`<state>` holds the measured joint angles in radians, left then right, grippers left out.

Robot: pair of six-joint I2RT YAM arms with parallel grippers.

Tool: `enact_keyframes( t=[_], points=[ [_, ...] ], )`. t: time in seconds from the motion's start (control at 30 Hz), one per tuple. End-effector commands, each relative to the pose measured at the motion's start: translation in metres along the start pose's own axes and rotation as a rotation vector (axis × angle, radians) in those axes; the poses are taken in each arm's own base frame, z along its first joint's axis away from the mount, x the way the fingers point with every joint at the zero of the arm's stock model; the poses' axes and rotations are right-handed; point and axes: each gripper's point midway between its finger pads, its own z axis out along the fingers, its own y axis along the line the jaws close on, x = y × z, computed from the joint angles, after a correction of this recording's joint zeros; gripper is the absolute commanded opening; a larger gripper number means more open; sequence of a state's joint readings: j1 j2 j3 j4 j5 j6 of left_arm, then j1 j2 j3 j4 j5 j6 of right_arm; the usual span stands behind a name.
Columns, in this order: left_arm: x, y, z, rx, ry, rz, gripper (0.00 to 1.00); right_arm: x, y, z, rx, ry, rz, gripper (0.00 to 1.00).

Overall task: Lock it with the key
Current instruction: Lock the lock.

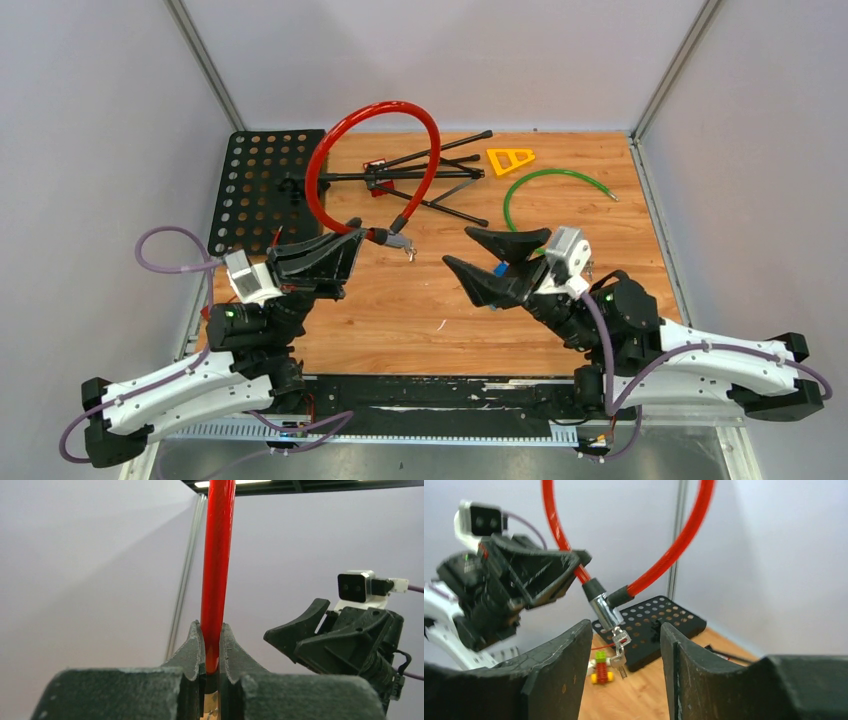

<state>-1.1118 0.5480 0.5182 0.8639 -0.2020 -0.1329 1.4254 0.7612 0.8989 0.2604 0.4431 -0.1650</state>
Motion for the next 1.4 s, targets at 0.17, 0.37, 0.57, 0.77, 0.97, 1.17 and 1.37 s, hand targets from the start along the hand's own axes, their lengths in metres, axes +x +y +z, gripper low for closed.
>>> enact_keyframes(
  t=[0.17, 0.37, 0.57, 0.77, 0.97, 1.17, 1.37],
  points=[
    [-0.065, -0.027, 0.015, 0.107, -0.172, -0.097, 0.0, -0.001, 0.047, 0.013, -0.341, -0.099, -0.579, 0.46],
    [-0.071, -0.031, 0.014, 0.127, -0.183, -0.105, 0.0, 0.007, 0.05, 0.026, -0.332, -0.104, -0.657, 0.47],
    [-0.071, -0.033, 0.014, 0.14, -0.188, -0.119, 0.0, 0.022, 0.045, 0.034, -0.302, -0.06, -0.708, 0.46],
    [-0.073, -0.035, 0.015, 0.146, -0.199, -0.133, 0.0, 0.037, 0.026, 0.04, -0.215, 0.018, -0.817, 0.4],
    [-0.073, -0.035, 0.015, 0.145, -0.199, -0.138, 0.0, 0.039, 0.019, 0.045, -0.168, 0.034, -0.848, 0.32],
    [-0.071, -0.034, 0.014, 0.14, -0.193, -0.138, 0.0, 0.032, 0.014, 0.045, -0.122, 0.003, -0.847, 0.31],
    [-0.068, -0.033, 0.014, 0.138, -0.187, -0.137, 0.0, 0.03, 0.019, 0.042, -0.149, -0.015, -0.822, 0.24]
  ],
)
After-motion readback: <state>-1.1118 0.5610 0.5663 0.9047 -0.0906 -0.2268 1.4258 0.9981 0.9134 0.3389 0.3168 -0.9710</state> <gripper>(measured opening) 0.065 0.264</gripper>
